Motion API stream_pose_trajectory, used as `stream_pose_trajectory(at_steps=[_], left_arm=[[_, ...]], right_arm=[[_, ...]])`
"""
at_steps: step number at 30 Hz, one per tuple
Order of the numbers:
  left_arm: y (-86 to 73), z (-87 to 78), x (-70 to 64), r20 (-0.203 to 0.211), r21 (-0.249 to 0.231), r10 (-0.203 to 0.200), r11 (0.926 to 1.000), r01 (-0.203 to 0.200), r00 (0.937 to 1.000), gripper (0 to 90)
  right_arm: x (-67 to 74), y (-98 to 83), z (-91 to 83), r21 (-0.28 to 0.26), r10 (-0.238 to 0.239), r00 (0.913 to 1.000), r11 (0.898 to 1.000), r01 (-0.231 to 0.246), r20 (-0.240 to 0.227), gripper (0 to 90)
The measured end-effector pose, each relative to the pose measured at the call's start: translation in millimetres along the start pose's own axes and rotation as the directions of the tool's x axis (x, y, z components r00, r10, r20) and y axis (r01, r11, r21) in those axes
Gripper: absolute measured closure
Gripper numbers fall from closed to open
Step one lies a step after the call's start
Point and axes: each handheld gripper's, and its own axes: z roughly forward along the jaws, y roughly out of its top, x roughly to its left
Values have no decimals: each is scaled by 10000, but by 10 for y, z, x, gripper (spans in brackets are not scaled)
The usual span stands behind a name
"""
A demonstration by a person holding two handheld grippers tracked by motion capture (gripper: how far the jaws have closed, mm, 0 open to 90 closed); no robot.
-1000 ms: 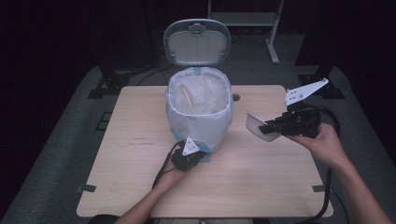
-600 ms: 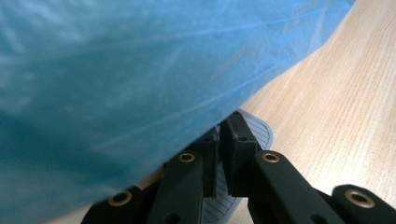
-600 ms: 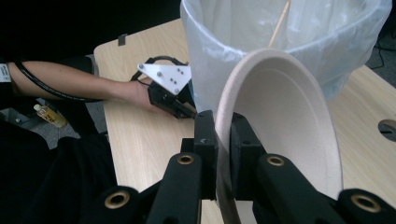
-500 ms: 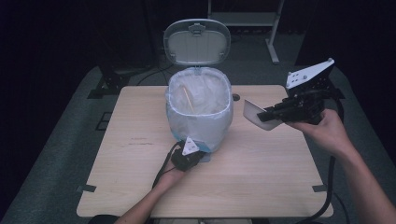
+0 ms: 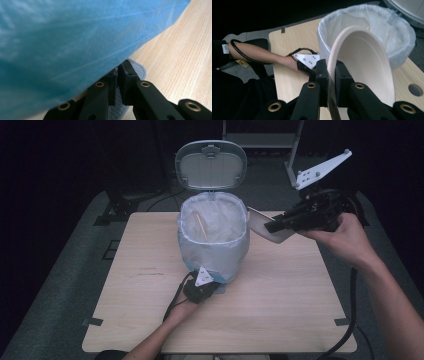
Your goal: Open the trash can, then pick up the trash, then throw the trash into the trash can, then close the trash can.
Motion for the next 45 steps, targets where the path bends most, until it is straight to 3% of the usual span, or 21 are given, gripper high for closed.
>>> stream_pose_trajectory(at_steps=[17, 36, 45], left_arm=[[1, -2, 7, 38, 18, -16, 10000, 16, 10000, 853], [1, -3, 10, 56, 27, 15, 10000, -15, 10000, 853], [1, -1, 8, 61, 0, -15, 10000, 15, 10000, 853]], right_arm=[[80, 490, 238, 297, -625, 9971, 9975, 638, -433, 828], [48, 773, 594, 631, -923, 9931, 9933, 969, -719, 828], [-41, 885, 798, 670, -918, 9923, 9930, 974, -829, 828]])
